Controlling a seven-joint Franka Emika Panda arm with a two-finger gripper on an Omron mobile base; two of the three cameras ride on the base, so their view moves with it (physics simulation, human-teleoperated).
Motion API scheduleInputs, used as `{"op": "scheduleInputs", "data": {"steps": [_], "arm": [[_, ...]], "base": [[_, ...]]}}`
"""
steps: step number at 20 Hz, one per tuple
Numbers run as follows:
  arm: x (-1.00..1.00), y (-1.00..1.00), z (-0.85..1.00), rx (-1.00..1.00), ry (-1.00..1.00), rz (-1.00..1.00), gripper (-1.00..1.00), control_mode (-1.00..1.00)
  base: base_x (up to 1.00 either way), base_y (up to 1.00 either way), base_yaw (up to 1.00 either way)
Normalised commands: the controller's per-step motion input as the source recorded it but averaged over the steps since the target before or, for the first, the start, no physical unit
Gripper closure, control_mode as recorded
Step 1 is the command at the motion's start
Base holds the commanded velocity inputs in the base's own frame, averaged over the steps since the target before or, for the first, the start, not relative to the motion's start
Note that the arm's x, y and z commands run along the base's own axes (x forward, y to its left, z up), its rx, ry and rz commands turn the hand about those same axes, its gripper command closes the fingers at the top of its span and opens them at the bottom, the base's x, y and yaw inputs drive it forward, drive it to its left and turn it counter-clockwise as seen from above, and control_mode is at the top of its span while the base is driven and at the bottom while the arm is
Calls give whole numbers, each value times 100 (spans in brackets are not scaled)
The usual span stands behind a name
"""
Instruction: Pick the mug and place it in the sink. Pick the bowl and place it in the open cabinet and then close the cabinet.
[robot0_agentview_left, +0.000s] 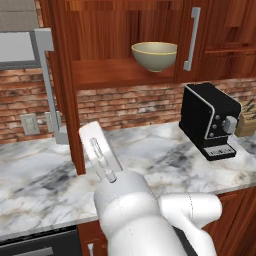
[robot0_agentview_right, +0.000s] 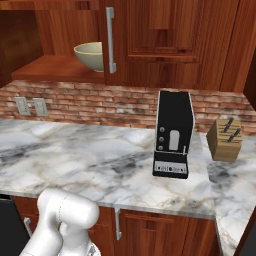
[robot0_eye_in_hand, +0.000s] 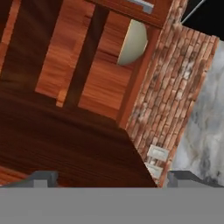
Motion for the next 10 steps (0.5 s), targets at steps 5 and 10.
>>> {"op": "scheduleInputs", "data": {"steps": [5, 10], "arm": [[100, 100, -100, -8, 0, -36, -100, -100], [99, 100, -100, -11, -2, -42, -100, -100]], "base": [[0, 0, 0], [0, 0, 0]]}}
